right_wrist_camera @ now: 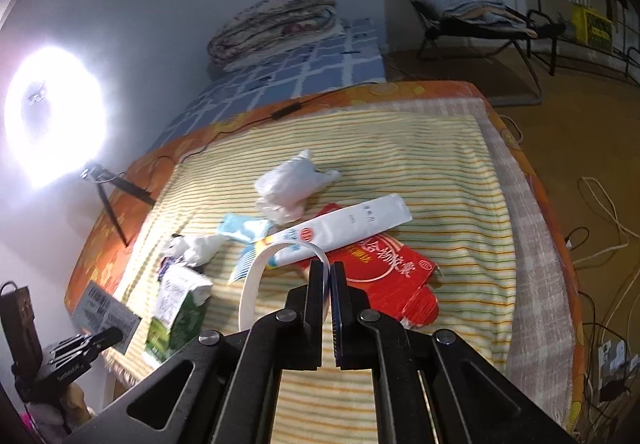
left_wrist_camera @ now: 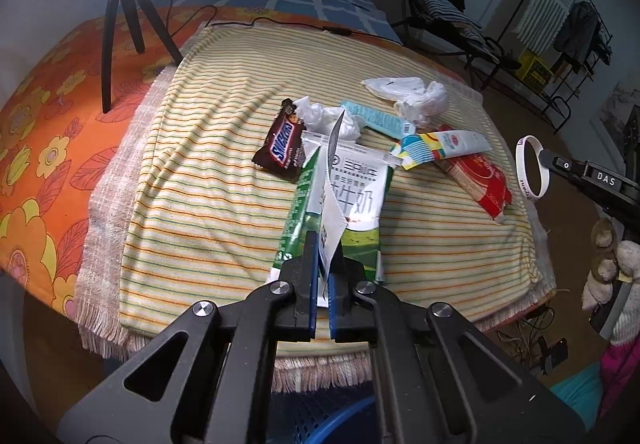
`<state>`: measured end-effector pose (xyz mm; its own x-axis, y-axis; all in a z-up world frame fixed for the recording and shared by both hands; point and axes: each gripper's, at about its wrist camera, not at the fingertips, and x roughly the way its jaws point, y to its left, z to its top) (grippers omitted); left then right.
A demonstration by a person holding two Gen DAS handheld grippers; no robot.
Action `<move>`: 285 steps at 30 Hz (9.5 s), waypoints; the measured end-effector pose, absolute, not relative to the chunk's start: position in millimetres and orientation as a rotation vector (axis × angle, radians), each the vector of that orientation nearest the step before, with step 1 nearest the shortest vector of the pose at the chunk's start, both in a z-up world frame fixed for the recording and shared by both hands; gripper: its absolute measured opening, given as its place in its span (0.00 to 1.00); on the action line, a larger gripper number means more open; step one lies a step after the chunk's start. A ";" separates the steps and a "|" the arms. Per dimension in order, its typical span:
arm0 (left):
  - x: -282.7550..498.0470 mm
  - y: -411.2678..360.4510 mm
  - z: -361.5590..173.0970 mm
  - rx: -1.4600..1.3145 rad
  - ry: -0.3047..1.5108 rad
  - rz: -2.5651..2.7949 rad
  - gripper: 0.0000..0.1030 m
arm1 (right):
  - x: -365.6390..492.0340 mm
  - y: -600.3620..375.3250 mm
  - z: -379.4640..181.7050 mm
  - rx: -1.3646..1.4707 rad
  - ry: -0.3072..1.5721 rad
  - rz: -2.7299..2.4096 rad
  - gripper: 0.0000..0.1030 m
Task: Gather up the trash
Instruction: 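Carry the receipt with the left tool over the blue basket, then open the left tool to drop the receipt into the blue basket, then grasp the green milk carton with the left tool, then lift the milk carton with the left tool while the right tool grasps the toothpaste tube, then drop the milk carton and toothpaste tube into the blue basket with both tools, then move both tools back over the bed toward the tissue and red box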
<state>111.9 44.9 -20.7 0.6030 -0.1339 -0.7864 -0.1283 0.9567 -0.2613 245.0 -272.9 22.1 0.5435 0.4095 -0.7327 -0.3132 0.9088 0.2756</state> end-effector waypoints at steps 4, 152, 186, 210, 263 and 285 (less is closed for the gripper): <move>99.7 37.1 -13.5 -0.296 0.921 -0.030 0.01 | 222.6 -272.6 34.0 0.093 0.881 0.465 0.01; 220.2 16.8 -94.6 -0.240 1.213 0.007 0.77 | 380.8 -290.5 -76.1 0.455 1.075 0.388 0.41; 151.8 15.0 -35.8 -0.202 1.068 -0.023 0.75 | 277.7 -268.9 67.7 0.196 0.726 0.557 0.00; 67.0 -16.8 -10.0 -0.127 1.027 -0.164 0.75 | 157.8 -277.2 121.5 0.076 0.653 0.648 0.00; -41.7 -82.8 -129.8 -0.026 1.310 -0.303 0.76 | -4.5 -274.5 -27.9 -0.068 1.039 0.736 0.03; -33.9 -96.7 -144.2 0.042 1.319 -0.294 0.76 | -4.8 -266.8 -68.6 -0.105 1.168 0.695 0.62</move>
